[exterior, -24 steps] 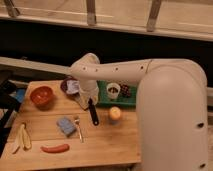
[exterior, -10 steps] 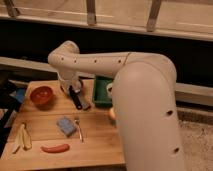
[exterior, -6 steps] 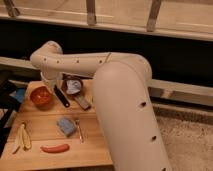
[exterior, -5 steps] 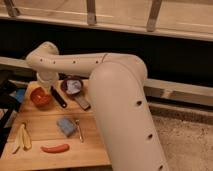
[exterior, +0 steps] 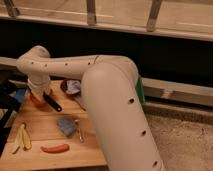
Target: Wipe red bowl with brush
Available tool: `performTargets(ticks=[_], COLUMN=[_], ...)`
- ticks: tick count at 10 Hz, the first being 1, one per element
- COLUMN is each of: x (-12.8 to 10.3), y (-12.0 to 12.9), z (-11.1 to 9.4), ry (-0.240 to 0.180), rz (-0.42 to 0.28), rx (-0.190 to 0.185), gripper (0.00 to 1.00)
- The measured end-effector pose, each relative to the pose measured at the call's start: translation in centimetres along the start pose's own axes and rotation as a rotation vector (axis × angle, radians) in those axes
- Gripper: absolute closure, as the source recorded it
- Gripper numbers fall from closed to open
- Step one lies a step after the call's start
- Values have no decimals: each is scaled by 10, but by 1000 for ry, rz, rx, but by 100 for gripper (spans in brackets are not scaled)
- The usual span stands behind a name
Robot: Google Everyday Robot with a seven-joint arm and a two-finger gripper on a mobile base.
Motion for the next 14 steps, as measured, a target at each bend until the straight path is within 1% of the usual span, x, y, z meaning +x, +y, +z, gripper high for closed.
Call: performTargets(ticks=[1, 2, 3, 4, 5, 6, 7, 8, 12, 13, 14], x=[0, -2, -2, -3, -3, -3, -4, -6, -5, -5, -5], y=[1, 3, 2, 1, 1, 2, 5, 6, 4, 3, -1], z=[1, 3, 12, 23, 35, 50, 62, 64, 64, 64, 63], ry=[-2, -15, -82, -171, -242, -296, -326, -337, -333, -316, -272], rz=[-1, 10, 67, 116, 147, 170, 181, 182, 186, 180, 172], rx=[-1, 2, -2, -12, -15, -25, -35, -37, -35, -36, -41], gripper=[100, 100, 100, 100, 100, 100, 100, 100, 100, 100, 100])
